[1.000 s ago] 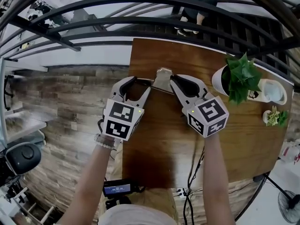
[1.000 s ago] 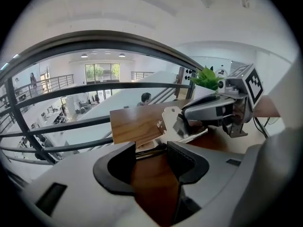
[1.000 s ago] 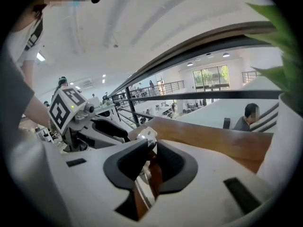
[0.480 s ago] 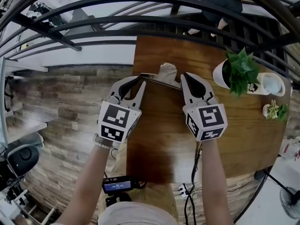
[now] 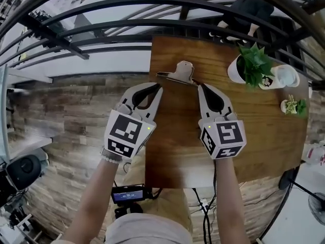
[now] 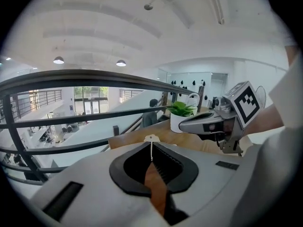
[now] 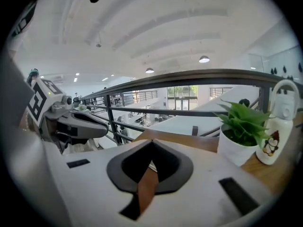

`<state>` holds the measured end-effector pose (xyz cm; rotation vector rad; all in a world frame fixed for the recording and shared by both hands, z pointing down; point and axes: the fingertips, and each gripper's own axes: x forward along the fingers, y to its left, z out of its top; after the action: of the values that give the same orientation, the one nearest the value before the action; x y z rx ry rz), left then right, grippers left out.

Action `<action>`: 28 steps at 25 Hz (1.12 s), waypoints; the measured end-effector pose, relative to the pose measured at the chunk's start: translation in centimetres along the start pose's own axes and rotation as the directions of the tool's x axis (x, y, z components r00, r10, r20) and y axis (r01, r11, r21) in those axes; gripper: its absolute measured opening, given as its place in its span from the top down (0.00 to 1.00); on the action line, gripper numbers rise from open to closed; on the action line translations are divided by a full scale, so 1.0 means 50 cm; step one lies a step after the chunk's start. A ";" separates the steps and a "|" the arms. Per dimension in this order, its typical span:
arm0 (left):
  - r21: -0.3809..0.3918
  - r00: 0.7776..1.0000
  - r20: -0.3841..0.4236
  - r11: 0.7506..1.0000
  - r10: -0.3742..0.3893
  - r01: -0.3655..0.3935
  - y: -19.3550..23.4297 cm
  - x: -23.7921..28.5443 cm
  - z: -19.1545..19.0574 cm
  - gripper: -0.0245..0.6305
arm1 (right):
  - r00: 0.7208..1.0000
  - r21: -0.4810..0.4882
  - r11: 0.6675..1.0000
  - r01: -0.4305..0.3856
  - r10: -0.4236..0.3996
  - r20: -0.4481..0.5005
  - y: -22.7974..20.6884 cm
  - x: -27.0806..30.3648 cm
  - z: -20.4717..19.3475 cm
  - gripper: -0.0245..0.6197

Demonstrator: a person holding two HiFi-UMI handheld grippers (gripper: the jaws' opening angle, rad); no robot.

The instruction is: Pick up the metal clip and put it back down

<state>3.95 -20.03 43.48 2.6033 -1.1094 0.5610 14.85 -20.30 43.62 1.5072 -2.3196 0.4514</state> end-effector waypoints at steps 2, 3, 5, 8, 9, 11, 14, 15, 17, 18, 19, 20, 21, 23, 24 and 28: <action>0.014 1.000 0.015 1.000 -0.018 0.018 -0.013 -0.028 0.014 0.94 | 1.000 0.006 1.000 0.019 -0.019 0.013 0.018 -0.026 0.013 0.95; 0.021 0.999 0.022 0.999 -0.027 0.027 -0.019 -0.043 0.020 0.94 | 0.999 0.011 1.000 0.029 -0.029 0.022 0.028 -0.040 0.020 0.95; 0.032 0.998 0.035 0.999 -0.044 0.043 -0.030 -0.075 0.032 0.94 | 0.998 0.019 0.998 0.051 -0.052 0.041 0.049 -0.070 0.035 0.95; 0.057 0.997 0.049 0.996 -0.066 0.063 -0.047 -0.126 0.048 0.94 | 0.995 0.028 0.997 0.078 -0.080 0.063 0.082 -0.117 0.051 0.95; 0.068 0.996 0.054 0.995 -0.074 0.070 -0.051 -0.143 0.054 0.94 | 0.994 0.033 0.996 0.086 -0.088 0.069 0.093 -0.133 0.056 0.95; 0.089 0.994 0.065 0.993 -0.090 0.084 -0.061 -0.177 0.068 0.94 | 0.991 0.046 0.994 0.100 -0.103 0.082 0.116 -0.165 0.064 0.95; 0.118 0.990 0.087 0.988 -0.114 0.104 -0.076 -0.229 0.088 0.94 | 0.987 0.050 0.991 0.121 -0.126 0.103 0.153 -0.214 0.074 0.95; 0.129 0.988 0.094 0.986 -0.122 0.109 -0.080 -0.246 0.094 0.94 | 0.985 0.050 0.990 0.130 -0.135 0.111 0.166 -0.230 0.078 0.95; 0.150 0.985 0.109 0.982 -0.135 0.118 -0.089 -0.280 0.106 0.94 | 0.979 0.056 0.987 0.150 -0.156 0.131 0.187 -0.261 0.088 0.95; 0.161 0.983 0.117 0.979 -0.141 0.121 -0.092 -0.295 0.112 0.94 | 0.976 0.062 0.985 0.159 -0.167 0.142 0.195 -0.275 0.095 0.95; 0.172 0.982 0.125 0.978 -0.145 0.122 -0.095 -0.310 0.118 0.94 | 0.972 0.066 0.984 0.168 -0.176 0.154 0.203 -0.288 0.102 0.95; 0.181 0.980 0.133 0.976 -0.147 0.121 -0.097 -0.325 0.125 0.94 | 0.969 0.068 0.982 0.175 -0.184 0.165 0.212 -0.301 0.110 0.95; 0.187 0.979 0.141 0.975 -0.147 0.119 -0.099 -0.341 0.130 0.94 | 0.966 0.069 0.981 0.181 -0.190 0.175 0.221 -0.314 0.117 0.95; 0.194 0.977 0.153 0.974 -0.145 0.115 -0.103 -0.373 0.138 0.94 | 0.962 0.077 0.979 0.187 -0.199 0.189 0.240 -0.340 0.127 0.95; 0.194 0.977 0.160 0.975 -0.144 0.112 -0.105 -0.391 0.142 0.94 | 0.960 0.083 0.979 0.188 -0.201 0.195 0.250 -0.352 0.131 0.95; 0.191 0.971 0.191 0.976 -0.143 0.106 -0.113 -0.458 0.159 0.94 | 0.954 0.095 0.977 0.189 -0.206 0.216 0.283 -0.399 0.148 0.95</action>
<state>-4.50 -4.69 25.79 2.9182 -0.9823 0.3891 8.69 -1.88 27.03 1.8925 -2.3045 0.3306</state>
